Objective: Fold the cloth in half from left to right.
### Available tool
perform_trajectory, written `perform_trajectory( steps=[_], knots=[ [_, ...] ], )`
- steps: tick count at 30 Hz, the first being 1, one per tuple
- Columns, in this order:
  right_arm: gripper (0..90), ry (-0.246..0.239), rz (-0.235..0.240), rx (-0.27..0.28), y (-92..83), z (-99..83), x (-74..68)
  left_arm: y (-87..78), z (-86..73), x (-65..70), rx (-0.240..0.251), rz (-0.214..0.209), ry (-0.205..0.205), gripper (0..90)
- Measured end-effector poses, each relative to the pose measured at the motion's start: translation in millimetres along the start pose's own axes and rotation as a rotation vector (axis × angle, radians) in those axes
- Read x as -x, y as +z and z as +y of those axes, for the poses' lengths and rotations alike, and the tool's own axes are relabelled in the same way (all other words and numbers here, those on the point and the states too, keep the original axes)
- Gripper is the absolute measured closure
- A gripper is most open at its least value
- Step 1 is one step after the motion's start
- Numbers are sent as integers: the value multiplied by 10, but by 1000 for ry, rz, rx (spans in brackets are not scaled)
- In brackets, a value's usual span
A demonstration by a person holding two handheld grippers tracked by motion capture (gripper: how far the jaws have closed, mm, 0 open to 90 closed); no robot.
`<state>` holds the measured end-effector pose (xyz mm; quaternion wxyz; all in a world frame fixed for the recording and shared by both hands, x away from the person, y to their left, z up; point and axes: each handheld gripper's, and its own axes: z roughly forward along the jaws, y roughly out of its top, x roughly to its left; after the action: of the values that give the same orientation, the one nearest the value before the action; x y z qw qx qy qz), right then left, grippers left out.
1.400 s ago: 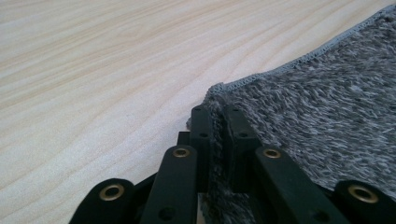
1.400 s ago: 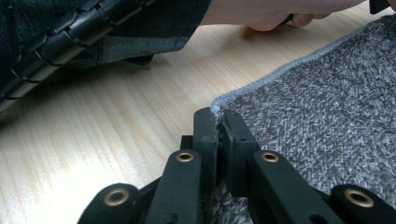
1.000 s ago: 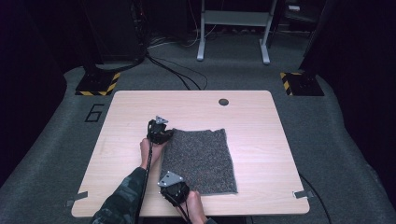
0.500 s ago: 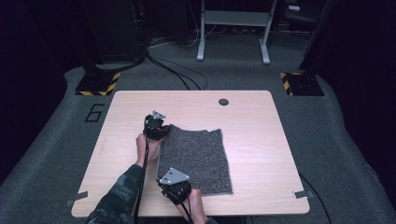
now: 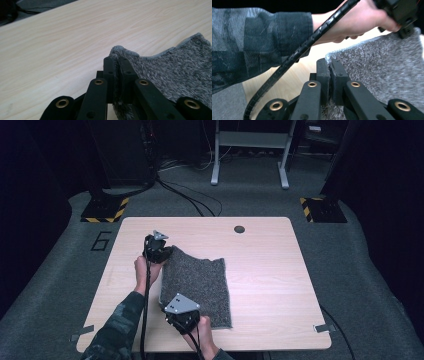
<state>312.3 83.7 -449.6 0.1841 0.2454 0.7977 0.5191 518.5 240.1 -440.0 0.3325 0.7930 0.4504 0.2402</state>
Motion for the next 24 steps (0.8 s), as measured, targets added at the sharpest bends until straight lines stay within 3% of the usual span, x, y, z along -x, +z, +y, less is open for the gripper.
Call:
perform_trajectory(
  steps=[3,9,11,24],
  knots=[
    [867,20,2,10,-20,-5,19,-8,17,8,-15,27,24,852],
    [867,36,6,19,-56,-66,48,-2,90,9,-24,4,3,850],
    [867,45,-1,22,-103,-88,79,-10,141,61,-8,2,10,849],
    [866,85,-56,-17,-332,-310,266,184,331,381,-44,-26,58,846]
  ],
)
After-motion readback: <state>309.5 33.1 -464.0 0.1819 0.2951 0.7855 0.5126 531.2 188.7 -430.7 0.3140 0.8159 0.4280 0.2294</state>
